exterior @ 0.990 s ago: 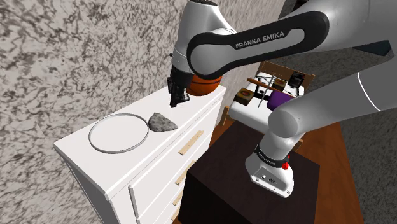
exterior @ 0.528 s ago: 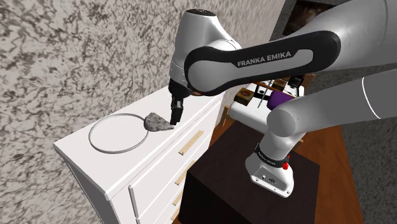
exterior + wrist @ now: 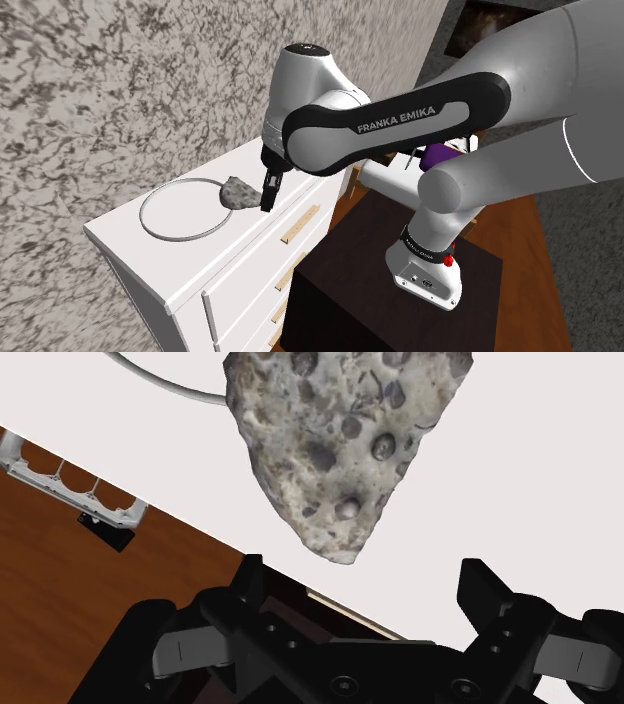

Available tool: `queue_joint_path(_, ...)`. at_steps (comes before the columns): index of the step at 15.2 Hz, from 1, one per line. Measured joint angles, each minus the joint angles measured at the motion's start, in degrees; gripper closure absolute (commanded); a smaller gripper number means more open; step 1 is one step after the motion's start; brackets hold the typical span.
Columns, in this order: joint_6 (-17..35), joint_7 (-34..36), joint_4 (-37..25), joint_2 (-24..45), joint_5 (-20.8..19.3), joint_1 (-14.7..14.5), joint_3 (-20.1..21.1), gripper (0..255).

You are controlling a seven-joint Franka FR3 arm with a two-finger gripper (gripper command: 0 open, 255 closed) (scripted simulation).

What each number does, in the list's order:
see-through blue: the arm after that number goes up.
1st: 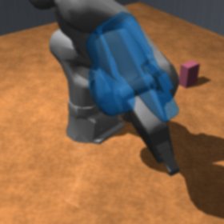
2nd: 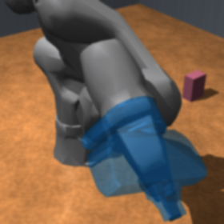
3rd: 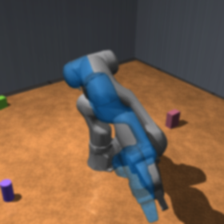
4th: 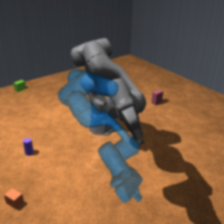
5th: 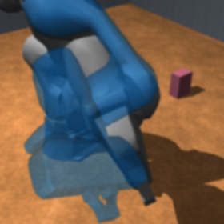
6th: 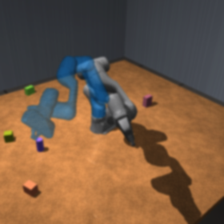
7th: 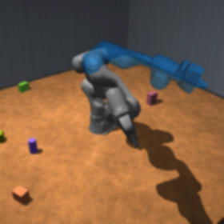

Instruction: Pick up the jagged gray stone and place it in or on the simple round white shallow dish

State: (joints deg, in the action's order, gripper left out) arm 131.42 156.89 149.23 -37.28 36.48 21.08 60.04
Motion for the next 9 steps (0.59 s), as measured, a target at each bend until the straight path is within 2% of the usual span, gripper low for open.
queue_joint_path(7,0.9,0.0,0.2,0.6,0.1,0.5,0.7,0)
queue_joint_path(8,0.9,0.0,0.2,0.6,0.1,0.5,0.7,255)
queue_joint_path(9,0.9,0.0,0.2,0.6,0.1,0.5,0.7,255)
